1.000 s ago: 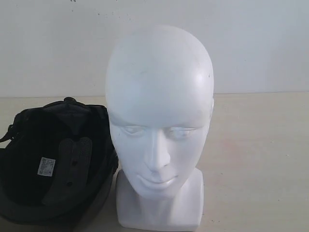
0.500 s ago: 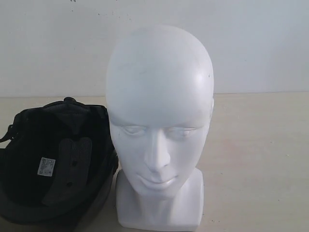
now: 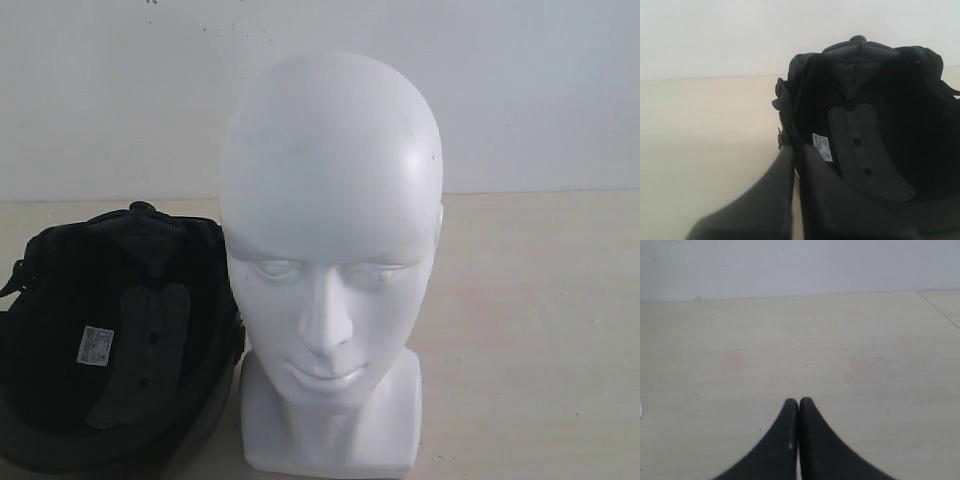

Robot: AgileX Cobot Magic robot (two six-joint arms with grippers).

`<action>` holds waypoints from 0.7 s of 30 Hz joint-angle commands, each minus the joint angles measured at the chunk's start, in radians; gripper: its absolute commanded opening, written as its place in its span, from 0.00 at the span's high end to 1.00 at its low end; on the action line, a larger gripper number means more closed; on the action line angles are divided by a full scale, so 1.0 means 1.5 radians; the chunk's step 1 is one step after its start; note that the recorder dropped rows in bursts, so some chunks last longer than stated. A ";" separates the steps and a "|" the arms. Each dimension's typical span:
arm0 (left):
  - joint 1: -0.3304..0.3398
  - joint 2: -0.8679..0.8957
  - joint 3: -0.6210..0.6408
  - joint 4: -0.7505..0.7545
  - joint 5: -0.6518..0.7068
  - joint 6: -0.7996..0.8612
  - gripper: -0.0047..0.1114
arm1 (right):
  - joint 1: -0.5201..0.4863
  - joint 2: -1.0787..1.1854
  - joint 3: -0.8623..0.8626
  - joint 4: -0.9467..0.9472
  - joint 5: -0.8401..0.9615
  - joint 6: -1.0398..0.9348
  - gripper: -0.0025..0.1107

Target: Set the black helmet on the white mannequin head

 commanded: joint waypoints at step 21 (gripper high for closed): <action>-0.003 0.118 -0.369 -0.373 0.441 0.151 0.92 | 0.000 -0.003 0.000 -0.004 -0.003 0.000 0.98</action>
